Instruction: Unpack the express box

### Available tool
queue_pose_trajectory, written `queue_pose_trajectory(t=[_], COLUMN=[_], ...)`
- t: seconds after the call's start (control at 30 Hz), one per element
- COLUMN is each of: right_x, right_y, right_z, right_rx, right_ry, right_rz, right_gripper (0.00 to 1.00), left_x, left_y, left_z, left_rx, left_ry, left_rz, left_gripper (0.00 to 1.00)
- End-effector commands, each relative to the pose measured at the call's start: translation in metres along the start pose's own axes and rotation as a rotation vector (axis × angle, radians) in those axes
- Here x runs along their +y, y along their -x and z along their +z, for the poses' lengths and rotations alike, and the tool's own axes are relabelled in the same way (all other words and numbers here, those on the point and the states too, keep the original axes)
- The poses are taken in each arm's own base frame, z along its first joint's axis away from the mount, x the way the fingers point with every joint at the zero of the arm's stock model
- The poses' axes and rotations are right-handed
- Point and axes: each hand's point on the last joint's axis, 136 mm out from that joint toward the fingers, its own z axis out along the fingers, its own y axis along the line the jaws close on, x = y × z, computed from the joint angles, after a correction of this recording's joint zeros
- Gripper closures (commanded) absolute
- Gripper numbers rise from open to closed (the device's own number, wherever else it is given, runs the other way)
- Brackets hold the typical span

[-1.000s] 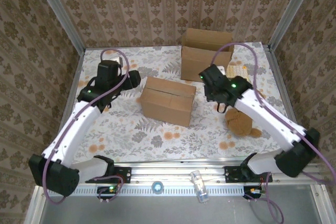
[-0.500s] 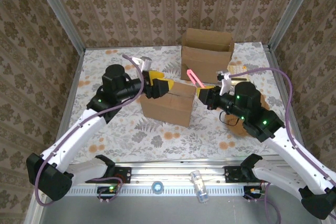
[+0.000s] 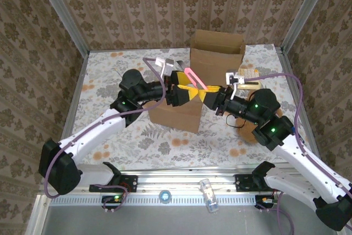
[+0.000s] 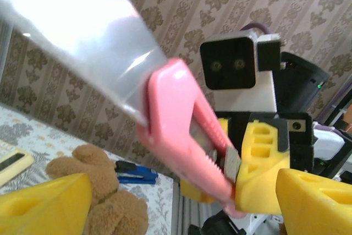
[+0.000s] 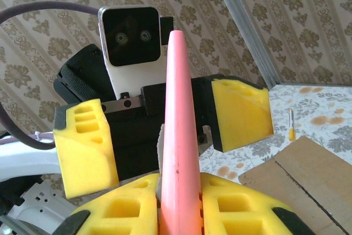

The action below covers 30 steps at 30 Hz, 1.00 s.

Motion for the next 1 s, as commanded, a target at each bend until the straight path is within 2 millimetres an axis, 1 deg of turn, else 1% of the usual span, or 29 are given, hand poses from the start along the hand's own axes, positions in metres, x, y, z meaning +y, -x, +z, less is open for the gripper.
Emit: queue_pose_trajectory(t=[0.0, 0.2, 0.37, 0.47, 0.7, 0.8, 0.9, 0.93, 0.97], right_x=[0.010, 0.006, 0.006, 0.005, 0.004, 0.005, 0.007, 0.007, 0.008], right_y=[0.009, 0.005, 0.004, 0.005, 0.006, 0.005, 0.003, 0.001, -0.001], right_z=[-0.002, -0.002, 0.000, 0.001, 0.005, 0.007, 0.008, 0.008, 0.009], right_rx=[-0.038, -0.033, -0.029, -0.032, -0.042, -0.034, -0.010, 0.007, 0.025], right_ry=[0.055, 0.041, 0.045, 0.048, 0.056, 0.064, 0.075, 0.074, 0.072], right_rz=[-0.009, 0.003, 0.016, 0.023, 0.047, 0.054, 0.054, 0.052, 0.046], right_gripper=[1.00, 1.00, 1.00, 1.00, 1.00, 1.00, 1.00, 1.00, 1.00], left_x=[-0.029, -0.028, -0.026, -0.024, -0.023, -0.023, -0.023, -0.023, -0.022], left_y=[0.040, 0.049, 0.051, 0.052, 0.052, 0.053, 0.054, 0.053, 0.053], left_z=[-0.001, -0.001, 0.001, 0.003, 0.005, 0.005, 0.005, 0.005, 0.005], left_rx=[-0.118, -0.148, -0.154, -0.160, -0.166, -0.167, -0.166, -0.165, -0.162], left_ry=[-0.074, -0.060, -0.061, -0.066, -0.079, -0.081, -0.077, -0.073, -0.069], left_rz=[0.099, 0.108, 0.103, 0.097, 0.085, 0.086, 0.084, 0.084, 0.079], left_gripper=[0.17, 0.26, 0.41, 0.48, 0.60, 0.72, 0.91, 0.99, 1.00])
